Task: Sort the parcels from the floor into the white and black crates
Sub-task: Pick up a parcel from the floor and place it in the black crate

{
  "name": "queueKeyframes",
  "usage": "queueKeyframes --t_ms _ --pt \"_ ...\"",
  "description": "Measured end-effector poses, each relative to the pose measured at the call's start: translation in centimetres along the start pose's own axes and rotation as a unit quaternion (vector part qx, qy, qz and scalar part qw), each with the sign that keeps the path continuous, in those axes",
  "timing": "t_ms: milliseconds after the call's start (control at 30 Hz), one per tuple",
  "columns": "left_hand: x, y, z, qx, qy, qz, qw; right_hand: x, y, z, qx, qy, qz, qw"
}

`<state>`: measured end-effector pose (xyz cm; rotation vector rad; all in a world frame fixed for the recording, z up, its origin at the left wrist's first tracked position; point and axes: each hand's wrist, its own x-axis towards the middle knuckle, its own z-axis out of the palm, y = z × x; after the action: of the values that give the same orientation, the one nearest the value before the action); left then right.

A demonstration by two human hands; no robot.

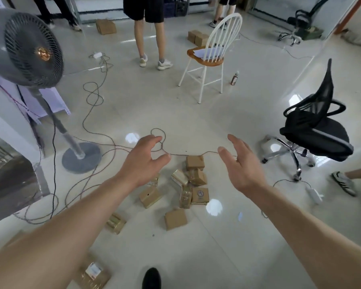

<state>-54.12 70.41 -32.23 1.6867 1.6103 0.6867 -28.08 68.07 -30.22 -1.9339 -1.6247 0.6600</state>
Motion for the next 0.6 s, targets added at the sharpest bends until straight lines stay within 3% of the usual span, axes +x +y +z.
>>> queueKeyframes --t_ms 600 --pt "8.4 1.2 9.1 0.022 -0.056 -0.045 0.997 7.7 9.4 -0.3 0.014 -0.034 0.066 0.997"
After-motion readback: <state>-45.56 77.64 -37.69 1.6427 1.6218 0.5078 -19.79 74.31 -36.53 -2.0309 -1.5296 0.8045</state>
